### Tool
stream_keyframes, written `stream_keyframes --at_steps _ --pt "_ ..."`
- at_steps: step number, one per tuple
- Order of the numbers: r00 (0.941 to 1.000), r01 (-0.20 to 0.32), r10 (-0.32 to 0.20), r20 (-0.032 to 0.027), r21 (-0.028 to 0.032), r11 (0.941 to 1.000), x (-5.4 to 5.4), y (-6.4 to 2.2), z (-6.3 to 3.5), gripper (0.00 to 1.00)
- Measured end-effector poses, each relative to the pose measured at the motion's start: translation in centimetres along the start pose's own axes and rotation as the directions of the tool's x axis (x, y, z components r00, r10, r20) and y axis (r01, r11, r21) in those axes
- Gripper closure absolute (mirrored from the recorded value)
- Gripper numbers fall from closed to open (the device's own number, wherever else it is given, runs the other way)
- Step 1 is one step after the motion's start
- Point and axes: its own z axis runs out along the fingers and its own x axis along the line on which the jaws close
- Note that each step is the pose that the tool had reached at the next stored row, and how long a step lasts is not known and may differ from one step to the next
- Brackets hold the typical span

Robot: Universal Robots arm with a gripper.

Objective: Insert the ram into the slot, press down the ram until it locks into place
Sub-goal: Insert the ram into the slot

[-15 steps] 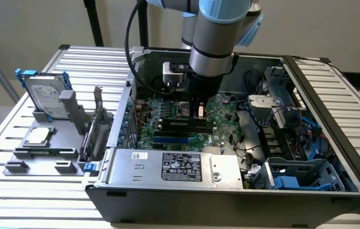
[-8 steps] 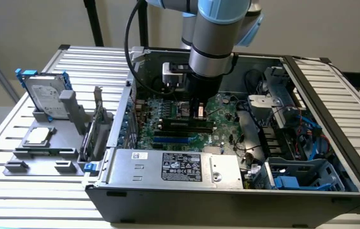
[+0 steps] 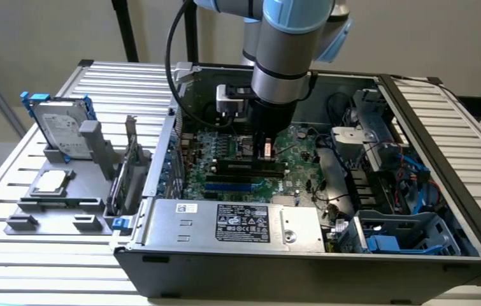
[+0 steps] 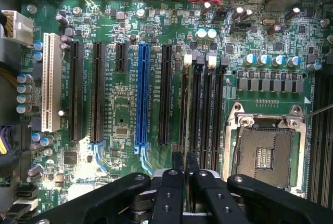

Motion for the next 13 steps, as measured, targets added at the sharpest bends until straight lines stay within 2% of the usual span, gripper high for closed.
stream_keyframes --at_steps 13 --pt "1.0000 0.000 0.000 -0.0001 0.0006 1.0000 0.00 0.04 0.16 0.86"
